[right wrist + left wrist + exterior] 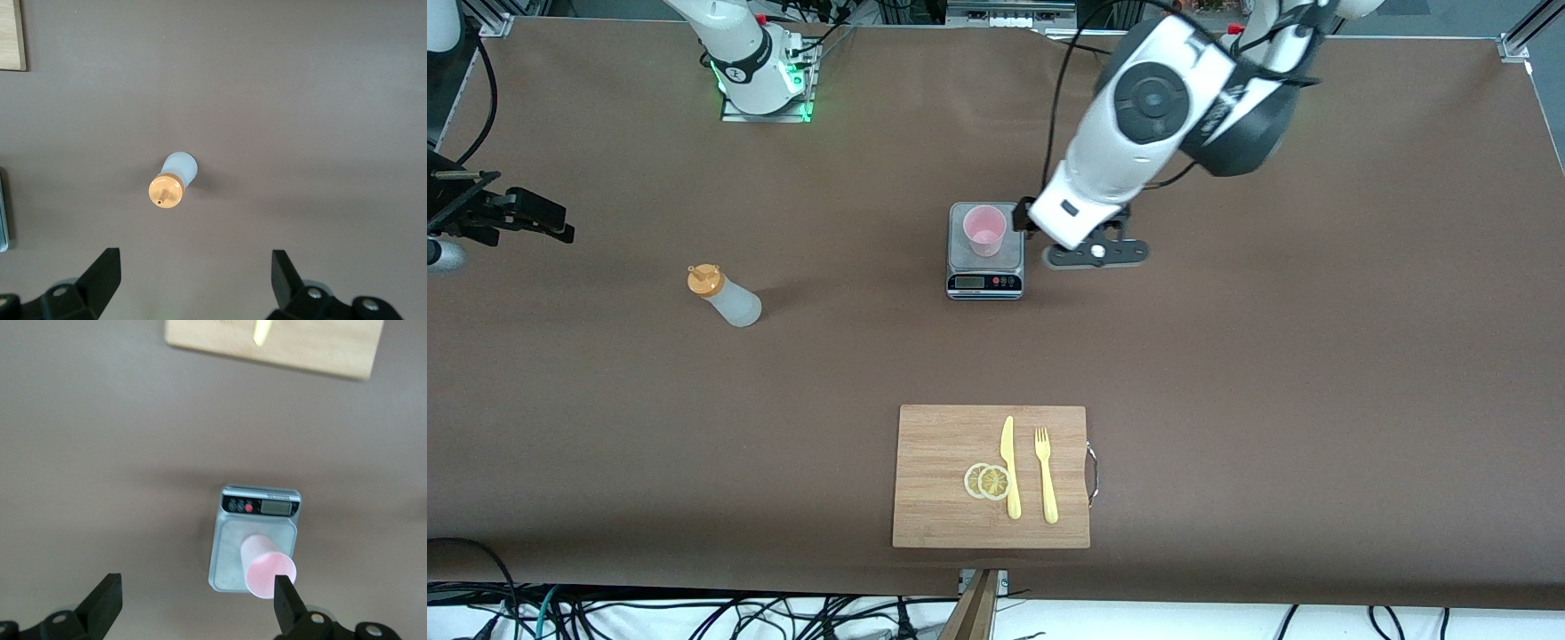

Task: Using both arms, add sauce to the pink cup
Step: 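Release the cup and withdraw the left gripper while the right gripper approaches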

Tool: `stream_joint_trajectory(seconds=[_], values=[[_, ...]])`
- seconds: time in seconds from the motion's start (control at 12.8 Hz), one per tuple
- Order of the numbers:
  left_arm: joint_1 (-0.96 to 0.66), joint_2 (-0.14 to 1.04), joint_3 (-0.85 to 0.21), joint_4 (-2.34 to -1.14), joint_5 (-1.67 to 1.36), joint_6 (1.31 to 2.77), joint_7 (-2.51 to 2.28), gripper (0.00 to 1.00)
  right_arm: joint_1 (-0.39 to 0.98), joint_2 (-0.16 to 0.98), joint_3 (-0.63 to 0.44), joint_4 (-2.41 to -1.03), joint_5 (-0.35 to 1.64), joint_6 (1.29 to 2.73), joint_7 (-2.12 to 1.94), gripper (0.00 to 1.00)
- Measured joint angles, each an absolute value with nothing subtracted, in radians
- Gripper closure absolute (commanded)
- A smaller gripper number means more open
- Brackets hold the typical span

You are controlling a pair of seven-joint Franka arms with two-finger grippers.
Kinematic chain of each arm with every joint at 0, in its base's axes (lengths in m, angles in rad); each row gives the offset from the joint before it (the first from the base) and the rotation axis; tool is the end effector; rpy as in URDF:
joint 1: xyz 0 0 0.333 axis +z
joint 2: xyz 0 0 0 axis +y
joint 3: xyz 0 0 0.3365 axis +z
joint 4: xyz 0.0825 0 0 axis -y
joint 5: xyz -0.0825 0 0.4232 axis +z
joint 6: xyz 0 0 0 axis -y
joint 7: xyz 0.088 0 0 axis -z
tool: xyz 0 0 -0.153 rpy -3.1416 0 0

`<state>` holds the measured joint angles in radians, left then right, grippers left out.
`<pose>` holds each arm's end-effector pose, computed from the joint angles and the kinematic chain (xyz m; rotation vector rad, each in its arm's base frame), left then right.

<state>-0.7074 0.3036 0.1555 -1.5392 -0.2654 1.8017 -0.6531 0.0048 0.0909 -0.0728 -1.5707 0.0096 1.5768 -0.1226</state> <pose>0.5657 -0.3998 0.4438 2.9708 0.2394 -0.2238 0.6151 -0.0388 0.5446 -3.1267 -0.0847 0.1313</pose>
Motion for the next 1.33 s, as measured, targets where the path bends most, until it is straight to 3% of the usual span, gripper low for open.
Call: stream_joint_trajectory(seconds=[0.47, 0.94, 1.33], values=[[-0.495, 0.174, 0.201, -1.534, -0.143, 1.717, -0.515, 0.0, -0.007, 0.139, -0.08, -1.572, 0.034, 1.504, -0.309, 0.0], [-0.268, 0.128, 0.199, -1.534, -0.13, 1.627, -0.241, 0.0, -0.187, 0.257, -0.104, -1.629, 0.224, 1.483, -0.958, 0.0], [-0.117, 0.123, 0.112, -1.537, -0.13, 1.561, -0.144, 0.0, -0.244, 0.313, -0.105, -1.706, 0.437, 1.525, -1.334, 0.0]])
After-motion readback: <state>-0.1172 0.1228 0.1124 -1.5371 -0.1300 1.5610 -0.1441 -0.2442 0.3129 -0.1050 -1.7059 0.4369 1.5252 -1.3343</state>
